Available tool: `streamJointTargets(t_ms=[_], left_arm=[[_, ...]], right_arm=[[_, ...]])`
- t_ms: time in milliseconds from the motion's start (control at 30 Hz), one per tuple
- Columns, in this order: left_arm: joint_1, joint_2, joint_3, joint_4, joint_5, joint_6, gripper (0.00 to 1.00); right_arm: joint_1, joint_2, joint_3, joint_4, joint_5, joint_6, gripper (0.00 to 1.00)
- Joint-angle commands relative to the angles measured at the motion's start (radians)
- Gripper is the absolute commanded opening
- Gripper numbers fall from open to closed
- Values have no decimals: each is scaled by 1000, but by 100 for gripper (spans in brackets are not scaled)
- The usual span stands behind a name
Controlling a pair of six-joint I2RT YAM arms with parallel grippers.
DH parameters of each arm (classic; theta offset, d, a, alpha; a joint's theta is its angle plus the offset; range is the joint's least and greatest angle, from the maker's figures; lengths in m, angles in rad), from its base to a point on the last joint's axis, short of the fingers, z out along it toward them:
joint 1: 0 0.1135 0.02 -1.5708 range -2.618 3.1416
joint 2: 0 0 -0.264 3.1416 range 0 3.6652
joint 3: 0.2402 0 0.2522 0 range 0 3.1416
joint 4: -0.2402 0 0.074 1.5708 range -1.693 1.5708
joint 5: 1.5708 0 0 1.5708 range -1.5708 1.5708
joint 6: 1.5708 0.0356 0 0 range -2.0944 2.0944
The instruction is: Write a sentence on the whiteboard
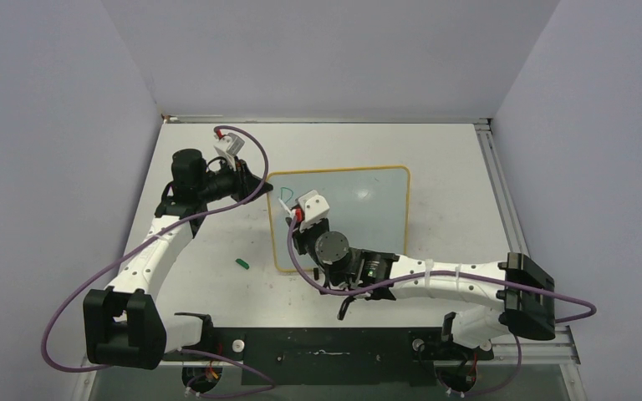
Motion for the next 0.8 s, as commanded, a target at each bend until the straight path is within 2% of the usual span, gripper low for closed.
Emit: streamJointTargets(t_ms=[0, 767], left_arm=[[1, -32, 8, 31, 1, 10, 0], [1, -27, 8, 34, 11, 12, 0]], right_arm=[[-32, -23, -19, -3, 1, -13, 5], [-106, 34, -28, -2, -15, 21, 5]])
